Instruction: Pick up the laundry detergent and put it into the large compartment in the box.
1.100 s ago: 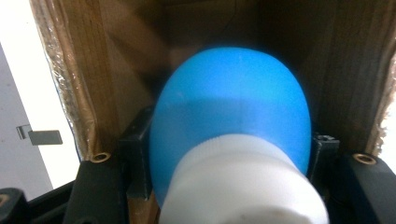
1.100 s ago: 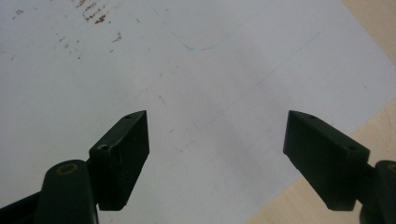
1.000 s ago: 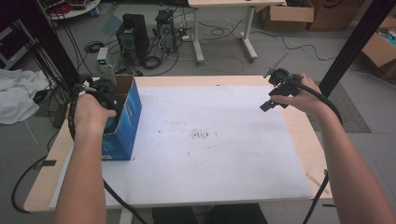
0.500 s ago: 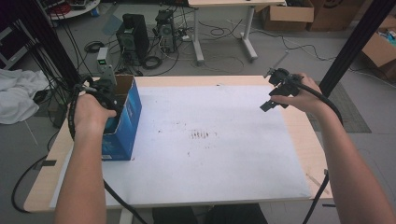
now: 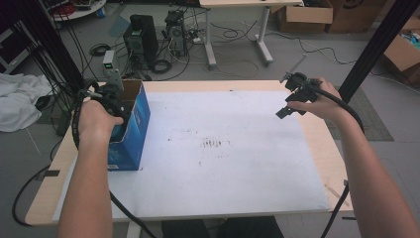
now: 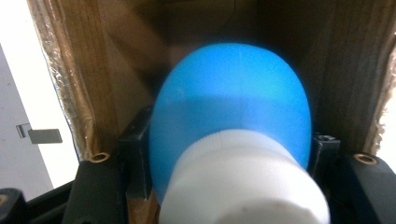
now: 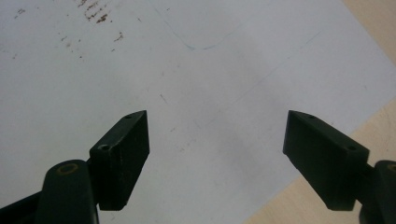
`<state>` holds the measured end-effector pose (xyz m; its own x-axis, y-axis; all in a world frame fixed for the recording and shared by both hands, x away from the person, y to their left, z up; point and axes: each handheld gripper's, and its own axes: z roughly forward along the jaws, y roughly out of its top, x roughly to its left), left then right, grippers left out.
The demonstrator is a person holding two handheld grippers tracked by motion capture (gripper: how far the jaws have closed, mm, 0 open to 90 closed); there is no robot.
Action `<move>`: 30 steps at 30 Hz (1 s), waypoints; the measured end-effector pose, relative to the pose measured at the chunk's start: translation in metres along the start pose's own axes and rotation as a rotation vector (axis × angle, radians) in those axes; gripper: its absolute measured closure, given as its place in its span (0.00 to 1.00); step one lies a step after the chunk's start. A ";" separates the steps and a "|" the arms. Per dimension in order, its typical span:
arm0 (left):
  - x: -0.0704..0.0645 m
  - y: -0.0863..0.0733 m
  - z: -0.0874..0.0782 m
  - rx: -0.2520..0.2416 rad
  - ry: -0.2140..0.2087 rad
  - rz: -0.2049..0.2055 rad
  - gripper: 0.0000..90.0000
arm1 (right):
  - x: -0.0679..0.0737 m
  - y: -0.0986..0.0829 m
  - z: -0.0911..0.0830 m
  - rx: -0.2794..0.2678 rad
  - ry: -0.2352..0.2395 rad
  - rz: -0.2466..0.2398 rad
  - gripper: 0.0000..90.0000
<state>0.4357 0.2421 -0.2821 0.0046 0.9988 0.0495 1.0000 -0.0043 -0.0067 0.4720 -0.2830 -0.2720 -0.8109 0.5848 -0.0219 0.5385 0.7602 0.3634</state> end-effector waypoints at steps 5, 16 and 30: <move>0.000 -0.001 -0.002 -0.001 0.010 0.001 0.37 | 0.000 0.000 -0.001 -0.002 -0.001 0.001 0.25; -0.006 -0.007 -0.025 -0.065 0.078 0.049 0.27 | 0.003 0.002 -0.002 -0.009 0.001 -0.002 0.25; -0.023 -0.022 -0.073 -0.162 0.112 0.172 0.22 | 0.006 0.002 -0.004 -0.012 0.006 -0.003 0.25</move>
<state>0.4140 0.2152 -0.2097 0.1659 0.9711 0.1717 0.9725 -0.1900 0.1348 0.4670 -0.2787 -0.2676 -0.8141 0.5805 -0.0175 0.5330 0.7588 0.3743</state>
